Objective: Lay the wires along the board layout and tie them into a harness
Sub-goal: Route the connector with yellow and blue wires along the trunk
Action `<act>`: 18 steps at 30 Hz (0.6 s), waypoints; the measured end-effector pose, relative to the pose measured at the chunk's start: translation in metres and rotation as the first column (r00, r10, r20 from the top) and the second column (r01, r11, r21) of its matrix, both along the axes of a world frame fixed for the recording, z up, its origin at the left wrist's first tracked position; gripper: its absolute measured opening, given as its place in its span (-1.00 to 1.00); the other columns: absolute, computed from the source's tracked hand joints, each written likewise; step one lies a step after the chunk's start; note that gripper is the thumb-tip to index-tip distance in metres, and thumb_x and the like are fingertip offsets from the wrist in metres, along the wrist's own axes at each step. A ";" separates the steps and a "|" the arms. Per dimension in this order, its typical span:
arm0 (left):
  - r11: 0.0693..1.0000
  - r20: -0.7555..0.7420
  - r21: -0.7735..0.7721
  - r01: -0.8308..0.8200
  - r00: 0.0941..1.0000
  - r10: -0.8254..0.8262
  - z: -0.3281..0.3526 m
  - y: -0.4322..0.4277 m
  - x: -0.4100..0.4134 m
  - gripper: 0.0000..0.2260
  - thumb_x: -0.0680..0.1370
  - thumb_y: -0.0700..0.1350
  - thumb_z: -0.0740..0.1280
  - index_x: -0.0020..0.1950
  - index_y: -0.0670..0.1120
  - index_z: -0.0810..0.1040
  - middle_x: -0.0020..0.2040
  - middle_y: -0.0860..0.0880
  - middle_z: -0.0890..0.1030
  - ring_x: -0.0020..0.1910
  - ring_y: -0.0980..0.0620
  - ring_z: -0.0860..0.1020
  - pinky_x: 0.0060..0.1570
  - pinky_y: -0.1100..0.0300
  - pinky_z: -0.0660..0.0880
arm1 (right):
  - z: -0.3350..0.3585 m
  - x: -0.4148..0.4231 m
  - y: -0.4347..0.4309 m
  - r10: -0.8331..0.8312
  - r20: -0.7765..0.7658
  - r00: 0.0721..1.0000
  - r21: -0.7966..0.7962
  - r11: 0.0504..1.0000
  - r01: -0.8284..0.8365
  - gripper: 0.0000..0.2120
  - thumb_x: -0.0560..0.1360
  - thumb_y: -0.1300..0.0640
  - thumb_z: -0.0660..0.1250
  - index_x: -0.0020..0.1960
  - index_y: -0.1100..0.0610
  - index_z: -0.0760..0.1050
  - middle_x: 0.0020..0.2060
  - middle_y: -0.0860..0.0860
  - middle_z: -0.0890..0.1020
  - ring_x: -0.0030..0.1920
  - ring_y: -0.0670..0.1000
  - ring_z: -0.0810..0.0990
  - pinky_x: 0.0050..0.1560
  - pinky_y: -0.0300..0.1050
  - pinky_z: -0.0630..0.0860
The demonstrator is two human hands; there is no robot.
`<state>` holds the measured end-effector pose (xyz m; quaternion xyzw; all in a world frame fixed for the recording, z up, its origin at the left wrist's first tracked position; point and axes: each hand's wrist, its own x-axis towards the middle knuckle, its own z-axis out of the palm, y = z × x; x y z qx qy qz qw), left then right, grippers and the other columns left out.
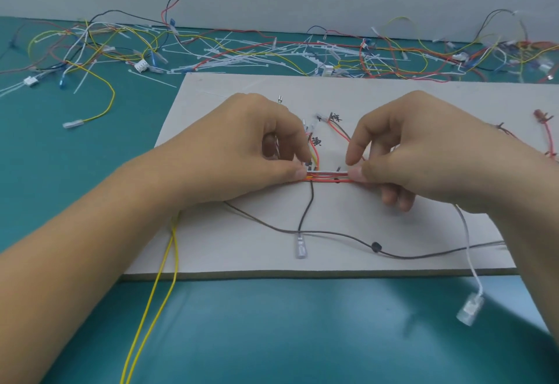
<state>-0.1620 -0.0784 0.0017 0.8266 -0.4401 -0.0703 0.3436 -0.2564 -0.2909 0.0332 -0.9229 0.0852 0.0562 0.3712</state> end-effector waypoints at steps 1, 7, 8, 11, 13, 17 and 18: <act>1.000 0.004 -0.001 0.006 1.000 -0.006 -0.001 -0.002 0.000 -0.92 0.47 -0.06 0.57 -0.08 0.10 0.73 -0.21 0.10 0.63 -0.18 0.06 0.56 -0.09 0.03 0.53 | -0.001 0.001 0.000 0.010 0.009 1.000 -0.007 1.000 -0.010 -0.86 0.48 0.31 0.48 -0.20 0.12 0.65 -0.52 0.09 0.61 -0.58 0.02 0.59 -0.55 -0.17 0.51; 0.999 -0.027 0.020 0.042 0.999 -0.042 0.003 -0.010 0.004 -0.83 0.46 -0.11 0.58 -0.03 0.13 0.74 -0.15 0.11 0.67 -0.19 0.04 0.56 -0.12 0.08 0.54 | -0.002 0.001 -0.001 0.117 0.041 0.992 -0.094 0.989 -0.113 -0.85 0.49 0.21 0.48 -0.19 -0.01 0.69 -0.53 0.03 0.59 -0.60 -0.05 0.56 -0.58 -0.24 0.47; 0.998 -0.024 0.031 0.049 0.999 -0.048 0.004 -0.010 0.005 -0.85 0.46 -0.12 0.58 -0.04 0.12 0.74 -0.15 0.10 0.68 -0.19 0.04 0.57 -0.13 0.06 0.54 | -0.002 0.001 0.000 0.133 0.044 0.990 -0.115 0.985 -0.128 -0.86 0.50 0.19 0.48 -0.19 -0.02 0.68 -0.53 0.01 0.59 -0.60 -0.06 0.55 -0.58 -0.24 0.46; 0.996 0.016 0.066 0.059 0.998 -0.061 0.004 -0.013 0.005 -0.91 0.46 -0.10 0.57 -0.10 0.10 0.75 -0.16 0.09 0.68 -0.18 0.05 0.59 -0.11 0.00 0.55 | -0.004 0.004 0.001 0.166 0.101 0.981 -0.220 0.965 -0.141 -0.84 0.47 0.16 0.51 -0.24 -0.06 0.67 -0.49 -0.07 0.58 -0.51 -0.12 0.56 -0.50 -0.23 0.47; 0.996 0.034 0.071 0.053 0.998 -0.056 0.004 -0.015 0.005 -0.91 0.47 -0.08 0.56 -0.09 0.10 0.75 -0.17 0.11 0.68 -0.17 0.08 0.60 -0.12 0.02 0.56 | -0.005 0.004 0.003 0.184 0.139 0.973 -0.298 0.945 -0.137 -0.84 0.45 0.14 0.52 -0.25 -0.07 0.66 -0.45 -0.08 0.58 -0.38 -0.13 0.55 -0.34 -0.19 0.51; 0.992 0.057 0.110 0.070 0.995 -0.076 0.005 -0.017 0.000 -0.92 0.49 -0.07 0.49 -0.08 0.11 0.75 -0.17 0.10 0.68 -0.17 0.12 0.61 -0.10 0.04 0.57 | -0.007 0.002 0.011 0.216 0.157 0.964 -0.376 0.915 -0.144 -0.84 0.43 0.21 0.49 -0.25 -0.02 0.64 -0.41 -0.08 0.56 -0.35 -0.13 0.51 -0.34 -0.19 0.45; 0.990 0.076 0.116 0.075 0.994 -0.084 0.006 -0.019 -0.001 -0.91 0.47 -0.08 0.46 -0.10 0.09 0.74 -0.20 0.10 0.68 -0.19 0.13 0.62 -0.10 0.05 0.57 | -0.007 0.002 0.012 0.221 0.158 0.962 -0.386 0.911 -0.146 -0.84 0.42 0.23 0.48 -0.25 -0.01 0.64 -0.40 -0.08 0.56 -0.34 -0.14 0.51 -0.35 -0.20 0.43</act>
